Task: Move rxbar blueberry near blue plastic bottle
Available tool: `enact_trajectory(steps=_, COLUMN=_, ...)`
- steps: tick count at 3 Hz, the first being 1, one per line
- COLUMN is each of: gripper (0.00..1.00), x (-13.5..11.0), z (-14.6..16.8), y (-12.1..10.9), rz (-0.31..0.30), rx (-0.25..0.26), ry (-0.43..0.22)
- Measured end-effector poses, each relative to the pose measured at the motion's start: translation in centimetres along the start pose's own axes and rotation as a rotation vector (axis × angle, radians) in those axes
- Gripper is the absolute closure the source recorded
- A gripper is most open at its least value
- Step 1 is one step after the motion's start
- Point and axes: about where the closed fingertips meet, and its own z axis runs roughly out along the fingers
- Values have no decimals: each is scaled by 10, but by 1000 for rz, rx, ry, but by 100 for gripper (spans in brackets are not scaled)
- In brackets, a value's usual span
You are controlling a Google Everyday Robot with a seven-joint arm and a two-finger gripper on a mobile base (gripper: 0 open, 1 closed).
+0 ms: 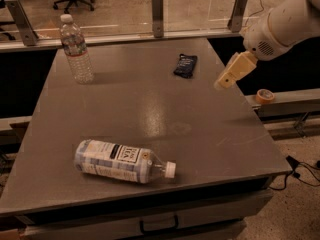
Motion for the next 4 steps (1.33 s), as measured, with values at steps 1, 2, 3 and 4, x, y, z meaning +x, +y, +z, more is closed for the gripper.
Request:
enact_trajectory(steps=1, gripper=0, x=-3, z=37, y=-30, rz=105, rx=16, ry=-87)
enact_trajectory(steps=2, gripper=0, x=-15, z=78, y=-51, rz=209, rx=1, ry=-168)
enact_trajectory(steps=3, gripper=0, x=-31, z=114, y=-55, rz=284, rx=-21, ry=-213)
enact_trajectory(steps=4, gripper=0, x=-41, z=147, y=-57, rz=329, rx=-23, ry=-233)
